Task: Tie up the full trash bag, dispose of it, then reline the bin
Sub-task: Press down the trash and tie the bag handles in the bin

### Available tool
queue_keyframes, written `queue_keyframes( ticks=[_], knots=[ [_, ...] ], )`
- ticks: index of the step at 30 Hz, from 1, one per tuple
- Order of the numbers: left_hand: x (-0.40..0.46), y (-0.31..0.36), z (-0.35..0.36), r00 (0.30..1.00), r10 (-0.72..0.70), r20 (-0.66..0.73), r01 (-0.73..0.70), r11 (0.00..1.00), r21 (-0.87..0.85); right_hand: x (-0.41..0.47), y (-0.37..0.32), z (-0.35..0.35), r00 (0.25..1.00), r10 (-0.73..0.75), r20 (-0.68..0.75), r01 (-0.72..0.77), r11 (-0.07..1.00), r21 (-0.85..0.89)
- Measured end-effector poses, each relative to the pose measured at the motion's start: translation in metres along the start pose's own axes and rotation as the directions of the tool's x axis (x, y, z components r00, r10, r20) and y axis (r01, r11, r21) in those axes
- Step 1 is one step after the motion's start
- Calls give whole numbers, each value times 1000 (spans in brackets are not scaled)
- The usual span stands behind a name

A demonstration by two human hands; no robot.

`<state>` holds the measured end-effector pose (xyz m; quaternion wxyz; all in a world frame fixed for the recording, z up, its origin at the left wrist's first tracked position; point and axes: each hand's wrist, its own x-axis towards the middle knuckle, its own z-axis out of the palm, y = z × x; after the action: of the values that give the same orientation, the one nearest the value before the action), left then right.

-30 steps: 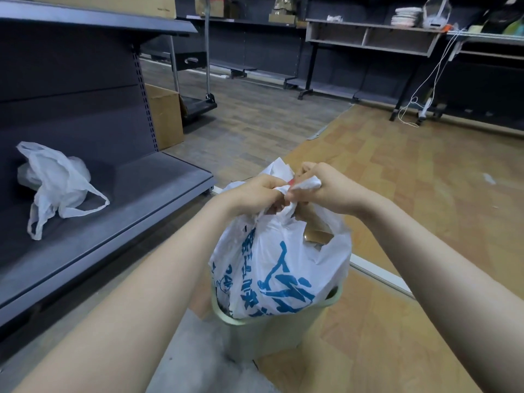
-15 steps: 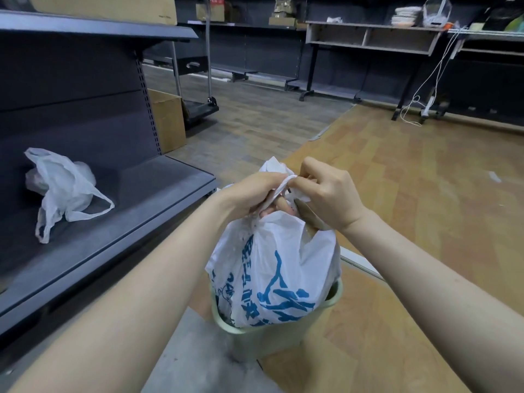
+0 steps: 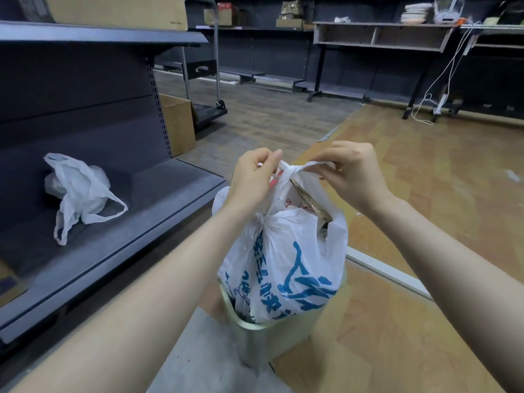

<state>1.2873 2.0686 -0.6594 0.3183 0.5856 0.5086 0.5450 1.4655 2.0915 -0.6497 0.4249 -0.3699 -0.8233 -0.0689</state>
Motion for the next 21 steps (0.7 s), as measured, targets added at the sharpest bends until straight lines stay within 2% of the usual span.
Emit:
queue_keyframes(
  ticks=[2, 4, 5, 6, 7, 9, 10, 12, 15, 18, 19, 21],
  knots=[
    [5, 5, -2, 991, -128, 22, 130, 985, -114, 4, 2, -4, 998, 6, 68, -4, 1000, -23],
    [11, 16, -4, 958, -281, 59, 286, 914, -287, 13, 1, -10, 991, 15, 134, -15, 1000, 1],
    [16, 18, -6, 950, -307, 54, 308, 897, -316, 16, 3, -13, 988, 23, 156, -26, 1000, 13],
    [22, 18, -11, 949, -314, 18, 306, 910, -280, 15, 9, -15, 985, 28, 171, -32, 999, 21],
    [25, 14, -19, 950, -312, -29, 303, 938, -169, 10, 16, -16, 980, 49, 194, -52, 999, 12],
    [20, -5, -38, 938, -333, -102, 339, 939, 57, -20, 32, -13, 949, 180, 260, -183, 983, -17],
    [14, -18, -45, 944, -318, -89, 326, 939, 107, -36, 39, -12, 931, 239, 277, -241, 970, -26],
    [1, -35, -49, 973, -231, -10, 230, 958, 169, -57, 43, -10, 919, 253, 301, -246, 967, -64],
    [5, -29, -45, 993, -72, 88, 49, 970, 239, -51, 48, -16, 935, 134, 330, -98, 987, -125],
    [8, -14, -50, 977, 23, 211, -101, 924, 369, -44, 46, -34, 944, 15, 329, 40, 987, -158],
    [7, -16, -52, 973, 36, 227, -126, 910, 395, -47, 43, -36, 947, -8, 321, 64, 984, -164],
    [-1, -35, -57, 977, -9, 215, -69, 933, 353, -61, 41, -30, 953, -21, 303, 66, 988, -141]
  ],
)
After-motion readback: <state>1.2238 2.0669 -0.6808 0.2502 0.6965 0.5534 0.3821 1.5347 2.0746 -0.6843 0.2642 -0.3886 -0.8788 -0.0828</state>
